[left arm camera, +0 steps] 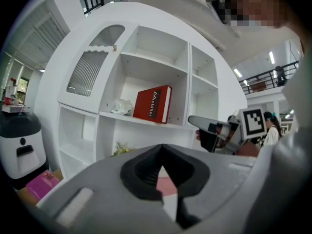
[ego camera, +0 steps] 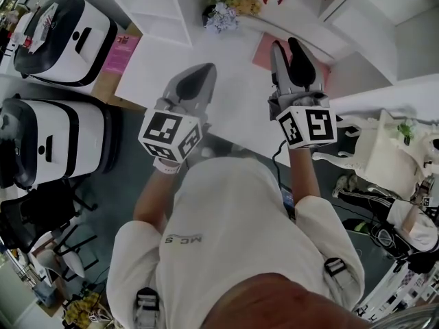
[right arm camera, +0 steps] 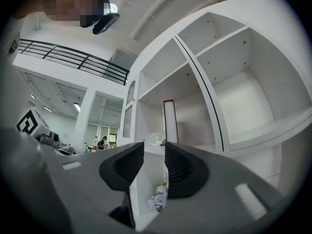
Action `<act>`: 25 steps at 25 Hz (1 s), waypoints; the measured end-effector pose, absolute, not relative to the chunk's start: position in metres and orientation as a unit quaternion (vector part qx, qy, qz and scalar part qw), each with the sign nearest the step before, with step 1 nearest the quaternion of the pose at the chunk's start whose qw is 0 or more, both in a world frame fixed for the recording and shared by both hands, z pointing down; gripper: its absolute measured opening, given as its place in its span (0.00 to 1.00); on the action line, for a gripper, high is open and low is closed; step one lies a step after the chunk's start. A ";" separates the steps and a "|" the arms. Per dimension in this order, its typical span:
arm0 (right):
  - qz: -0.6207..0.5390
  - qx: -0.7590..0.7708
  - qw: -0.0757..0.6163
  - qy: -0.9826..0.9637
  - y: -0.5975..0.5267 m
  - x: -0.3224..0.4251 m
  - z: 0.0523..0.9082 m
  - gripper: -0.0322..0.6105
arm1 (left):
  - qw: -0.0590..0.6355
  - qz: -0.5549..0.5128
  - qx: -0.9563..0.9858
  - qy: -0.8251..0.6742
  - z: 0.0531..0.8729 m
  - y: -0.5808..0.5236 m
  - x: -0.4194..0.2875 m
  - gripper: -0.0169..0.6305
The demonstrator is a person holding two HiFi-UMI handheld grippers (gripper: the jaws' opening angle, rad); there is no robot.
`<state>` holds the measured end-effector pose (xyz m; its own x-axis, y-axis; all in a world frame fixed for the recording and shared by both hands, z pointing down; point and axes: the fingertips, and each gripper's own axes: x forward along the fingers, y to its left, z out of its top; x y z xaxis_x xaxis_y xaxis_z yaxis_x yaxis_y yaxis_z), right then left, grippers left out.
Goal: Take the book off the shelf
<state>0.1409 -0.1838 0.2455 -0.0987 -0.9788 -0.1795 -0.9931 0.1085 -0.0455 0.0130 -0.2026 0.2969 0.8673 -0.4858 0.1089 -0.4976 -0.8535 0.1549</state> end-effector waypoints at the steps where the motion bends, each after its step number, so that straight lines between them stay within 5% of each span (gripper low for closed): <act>1: 0.046 -0.665 0.083 0.741 -0.188 0.143 0.241 0.25 | 0.086 0.032 0.962 -0.256 0.295 -0.205 0.015 0.03; 25: 0.053 -0.670 0.078 0.736 -0.287 0.173 0.208 0.46 | 0.079 0.021 0.967 -0.241 0.279 -0.248 0.063 0.03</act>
